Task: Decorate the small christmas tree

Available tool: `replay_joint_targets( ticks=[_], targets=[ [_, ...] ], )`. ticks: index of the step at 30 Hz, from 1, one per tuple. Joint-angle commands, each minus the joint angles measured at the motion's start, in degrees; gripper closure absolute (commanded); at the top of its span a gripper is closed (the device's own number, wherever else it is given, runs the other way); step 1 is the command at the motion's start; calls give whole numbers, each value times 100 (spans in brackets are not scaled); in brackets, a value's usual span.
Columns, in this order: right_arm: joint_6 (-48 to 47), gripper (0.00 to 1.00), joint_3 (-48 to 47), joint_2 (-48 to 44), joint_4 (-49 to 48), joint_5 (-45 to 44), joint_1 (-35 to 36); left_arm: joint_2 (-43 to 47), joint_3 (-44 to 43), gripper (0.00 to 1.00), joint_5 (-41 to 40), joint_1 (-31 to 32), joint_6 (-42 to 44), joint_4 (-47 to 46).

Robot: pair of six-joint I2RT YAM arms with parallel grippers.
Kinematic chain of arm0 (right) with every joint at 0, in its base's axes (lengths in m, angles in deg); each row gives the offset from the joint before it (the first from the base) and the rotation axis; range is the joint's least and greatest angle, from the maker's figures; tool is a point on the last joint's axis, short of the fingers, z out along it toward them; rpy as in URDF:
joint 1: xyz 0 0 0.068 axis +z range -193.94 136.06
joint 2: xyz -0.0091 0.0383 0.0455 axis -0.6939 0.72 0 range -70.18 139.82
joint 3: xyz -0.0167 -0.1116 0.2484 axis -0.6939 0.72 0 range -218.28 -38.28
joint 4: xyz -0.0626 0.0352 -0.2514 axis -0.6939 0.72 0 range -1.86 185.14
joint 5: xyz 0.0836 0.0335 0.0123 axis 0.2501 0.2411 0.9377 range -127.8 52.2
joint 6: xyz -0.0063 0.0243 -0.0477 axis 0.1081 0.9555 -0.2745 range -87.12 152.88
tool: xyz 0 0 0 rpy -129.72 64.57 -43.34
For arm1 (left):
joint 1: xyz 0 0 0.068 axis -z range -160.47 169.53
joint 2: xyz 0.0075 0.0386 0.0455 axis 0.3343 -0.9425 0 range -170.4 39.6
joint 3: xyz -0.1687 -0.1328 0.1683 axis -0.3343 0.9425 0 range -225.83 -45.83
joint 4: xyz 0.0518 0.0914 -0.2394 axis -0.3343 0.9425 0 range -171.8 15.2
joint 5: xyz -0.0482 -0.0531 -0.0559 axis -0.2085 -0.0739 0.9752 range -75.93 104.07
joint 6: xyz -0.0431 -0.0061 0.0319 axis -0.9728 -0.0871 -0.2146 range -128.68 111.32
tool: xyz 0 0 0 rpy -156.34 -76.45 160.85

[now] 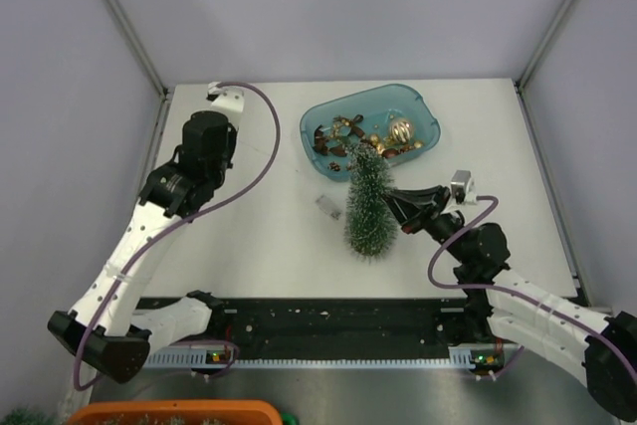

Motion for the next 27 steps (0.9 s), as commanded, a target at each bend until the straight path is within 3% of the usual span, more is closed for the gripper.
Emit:
replay_joint_targets(
  ticks=[1, 13, 18, 22, 27],
  targets=[
    [474, 100, 142, 90, -1377, 461, -150, -279, -134, 100, 358, -102, -359, 279],
    [1177, 100, -403, 854, -2713, 1983, -185, -860, -389, 100, 1771, -84, -833, 640],
    [1353, 100, -402, 890, -3083, 2157, -185, -878, -161, 100, 1695, 39, -1036, 755],
    [1564, 100, -657, 1065, -3110, 3193, -185, -956, -204, 100, 1562, 30, -1010, 667],
    [1784, 100, -1149, 1373, -3031, 4188, -177, -1395, -932, 100, 1641, 65, -922, 649]
  ],
)
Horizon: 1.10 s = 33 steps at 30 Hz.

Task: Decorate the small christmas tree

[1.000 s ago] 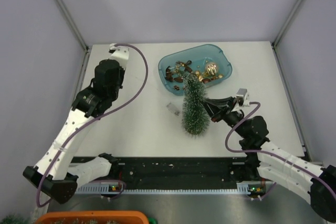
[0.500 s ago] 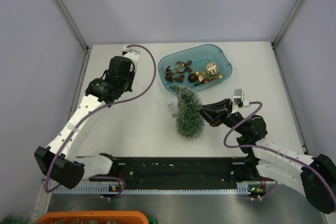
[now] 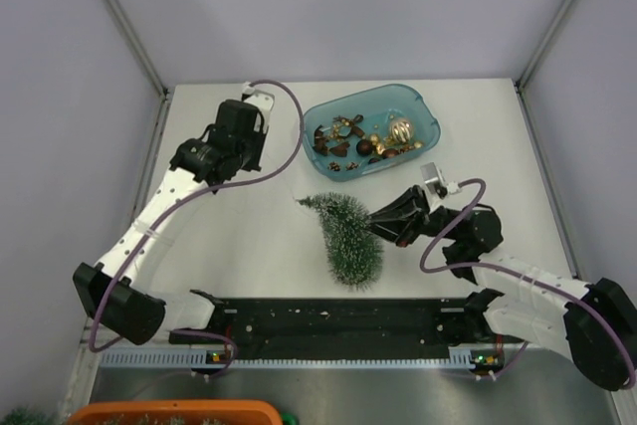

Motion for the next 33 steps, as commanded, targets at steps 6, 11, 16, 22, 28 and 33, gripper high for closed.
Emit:
replay_joint_targets(
  ticks=[6, 11, 16, 22, 28, 33],
  targets=[
    [-1027, 100, -1362, 79, 634, 1698, 250, -970, -1696, 100, 256, 258, 361, -107],
    [-2883, 100, -2039, 157, 3238, 1603, 725, -1787, -3189, 100, 739, 417, 624, 393],
    [-3412, 100, -2225, 641, 3794, 1155, 875, -2429, -4517, 100, 1065, 680, 967, 868],
    [-4248, 100, -2682, 1177, 4998, -364, 963, -2475, -5108, 100, 1013, 1251, 1687, 1150],
    [-4195, 100, -3164, 1687, 5420, -1349, 989, -1992, -4872, 100, 302, 2068, 2750, 1194],
    [-4169, 100, -3280, 1828, 5605, -1448, 981, -1640, -4625, 100, -332, 2341, 3550, 852]
  ],
)
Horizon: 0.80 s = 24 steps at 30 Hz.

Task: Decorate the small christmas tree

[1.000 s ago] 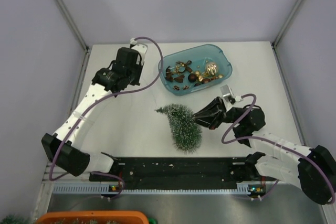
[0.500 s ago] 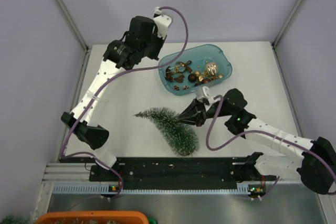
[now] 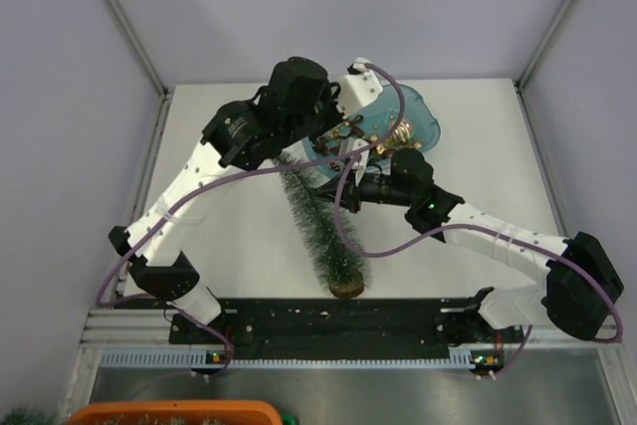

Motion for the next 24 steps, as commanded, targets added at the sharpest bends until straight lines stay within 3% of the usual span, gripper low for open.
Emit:
replay_joint_targets(
  ticks=[1, 9, 14, 20, 24],
  targets=[
    [-51, 100, -211, 84, 408, -370, 58, 594, 90, 100, -754, 86, 998, -388],
    [187, 100, -114, 93, 179, -1160, 58, 911, 151, 100, -790, 437, 1175, -336],
    [599, 100, -62, 32, -40, -2144, 58, 938, -33, 100, -545, 692, 702, 59],
    [898, 100, 254, -267, -1268, -2813, 58, 1201, 501, 100, 633, 745, -274, 517],
    [960, 100, 816, -802, -2271, -3121, 49, 1569, 1117, 100, 494, 737, -792, 254]
  ],
)
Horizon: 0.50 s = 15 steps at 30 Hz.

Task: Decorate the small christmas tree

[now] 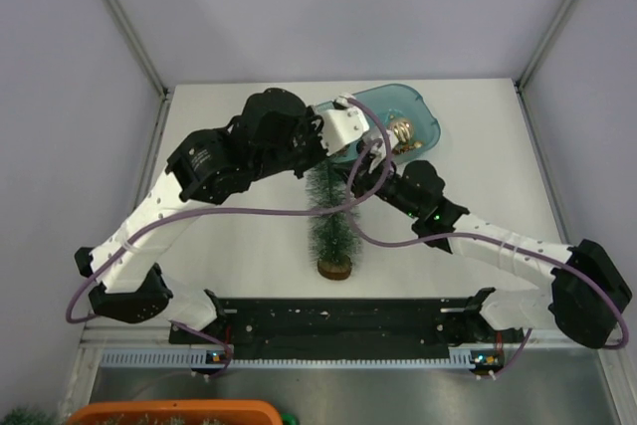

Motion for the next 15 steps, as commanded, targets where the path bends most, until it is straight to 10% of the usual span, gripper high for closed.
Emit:
replay_joint_targets(
  ticks=[1, 15],
  targets=[
    [167, 100, 530, -783, -1712, -568, 15, 545, 538, 100, 159, -9, -822, -249],
    [1168, 100, 2070, -1154, -4579, -147, -214, 1266, 2543, 100, -315, -193, -1481, -979]
  ],
)
